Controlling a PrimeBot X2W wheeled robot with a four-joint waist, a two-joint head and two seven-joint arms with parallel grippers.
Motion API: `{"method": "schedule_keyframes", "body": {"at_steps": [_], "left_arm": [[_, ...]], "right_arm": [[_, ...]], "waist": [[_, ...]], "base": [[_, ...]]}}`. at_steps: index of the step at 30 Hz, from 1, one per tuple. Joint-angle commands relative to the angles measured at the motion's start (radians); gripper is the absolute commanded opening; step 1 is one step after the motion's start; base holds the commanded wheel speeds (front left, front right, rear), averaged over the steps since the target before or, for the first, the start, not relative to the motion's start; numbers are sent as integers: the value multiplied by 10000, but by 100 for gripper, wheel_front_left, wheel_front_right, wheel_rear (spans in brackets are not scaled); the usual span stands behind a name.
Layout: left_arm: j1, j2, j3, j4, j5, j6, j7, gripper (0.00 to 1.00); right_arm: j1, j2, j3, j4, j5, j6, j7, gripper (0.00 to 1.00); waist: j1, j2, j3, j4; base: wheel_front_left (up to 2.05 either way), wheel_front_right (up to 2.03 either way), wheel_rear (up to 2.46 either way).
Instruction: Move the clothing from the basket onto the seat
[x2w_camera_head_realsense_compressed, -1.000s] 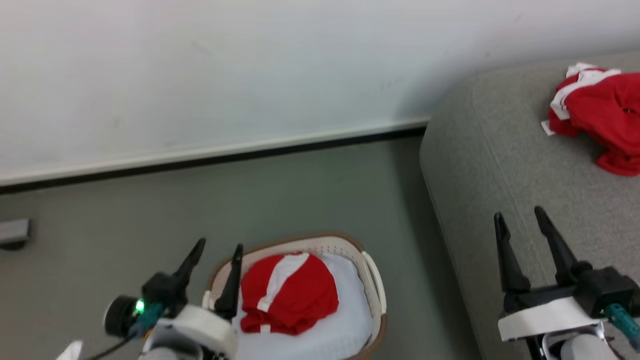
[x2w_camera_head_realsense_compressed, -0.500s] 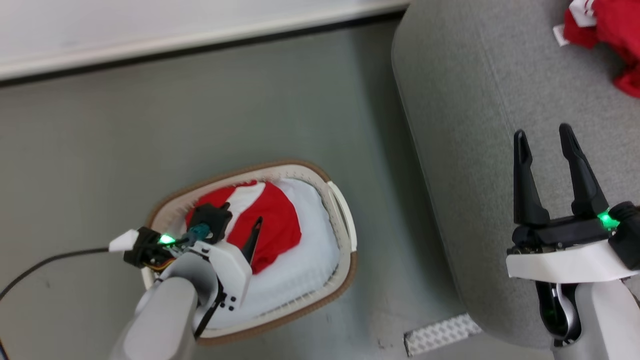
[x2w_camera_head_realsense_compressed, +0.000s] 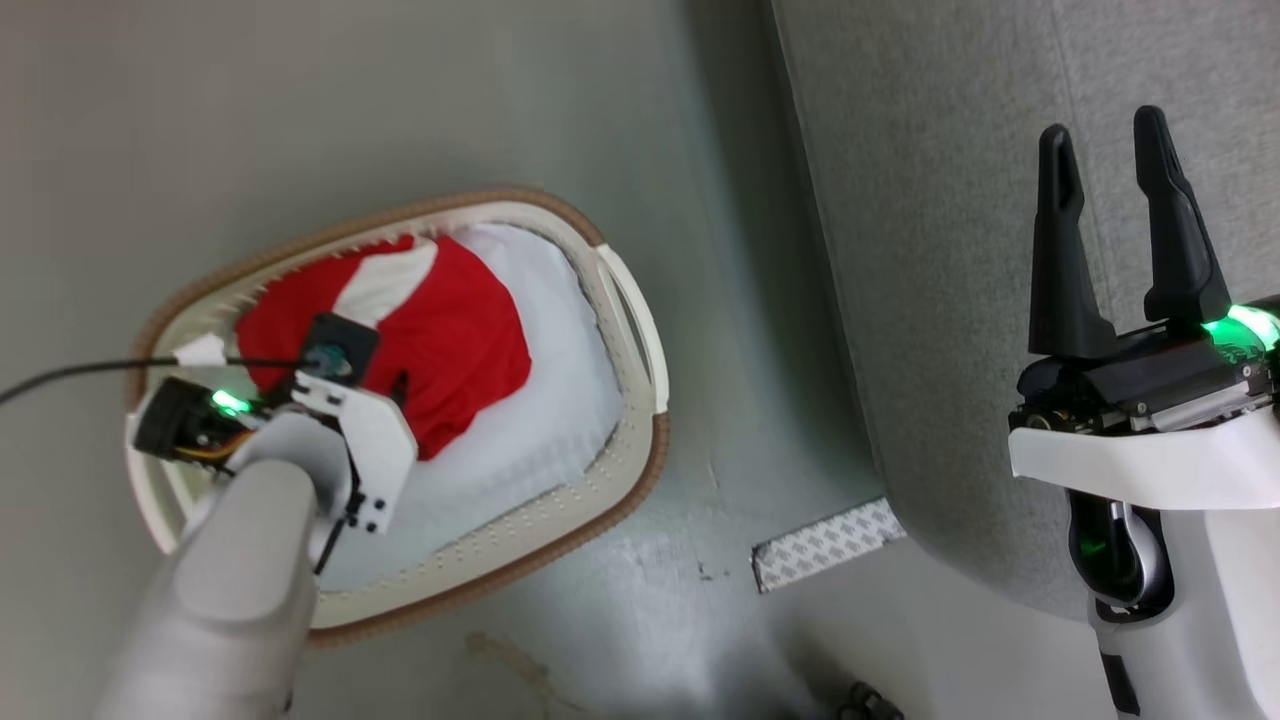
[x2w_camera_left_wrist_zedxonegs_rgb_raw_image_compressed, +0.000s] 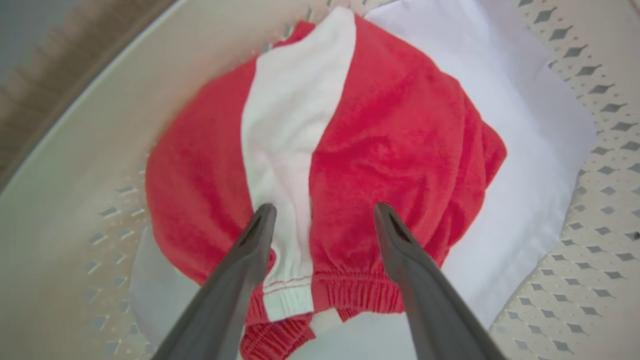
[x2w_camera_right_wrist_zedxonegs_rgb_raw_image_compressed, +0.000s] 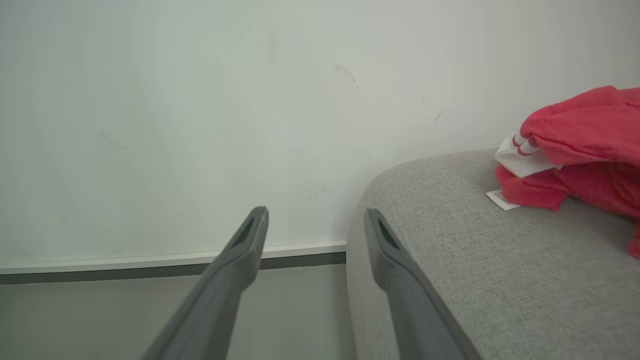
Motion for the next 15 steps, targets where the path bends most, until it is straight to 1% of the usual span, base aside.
{"method": "schedule_keyframes", "body": {"at_steps": [1,3,6,10,12,13,14,15], "left_arm": [[-266,157,57,119,126,183,49,100],[-452,234,84,251,155,391,97,100],[-685,389,127,455,117,520,163,100],[-849,521,72,712,70,446,237,100],[-930,498,11,843,52,374,251,100],[-959,469,-30,895,59,358,248,95],[-978,431,-84,942,70,314,216,69],[-995,401,-131,993,69,274,214,39]], "right_arm": [[-146,24,-1,-118,127,-25,11,100],[-153,24,27,-163,402,-25,11,100],[-219,24,82,-235,586,-25,11,100],[-259,23,179,-323,766,-25,11,100],[-294,23,191,-344,833,-25,11,100],[-306,23,183,-342,829,-25,11,100],[-313,23,176,-337,848,-25,11,100],[-314,23,160,-333,872,-25,11,100]], "waist": [[-3,0,415,-188],[-3,0,532,-178],[-3,0,725,-189],[-3,0,947,-251],[-3,0,1024,-281],[-3,0,1057,-292],[-3,0,1081,-301],[-3,0,1102,-307]], "base": [[0,0,0],[0,0,0],[0,0,0],[0,0,0],[0,0,0],[0,0,0],[0,0,0],[0,0,0]]}}
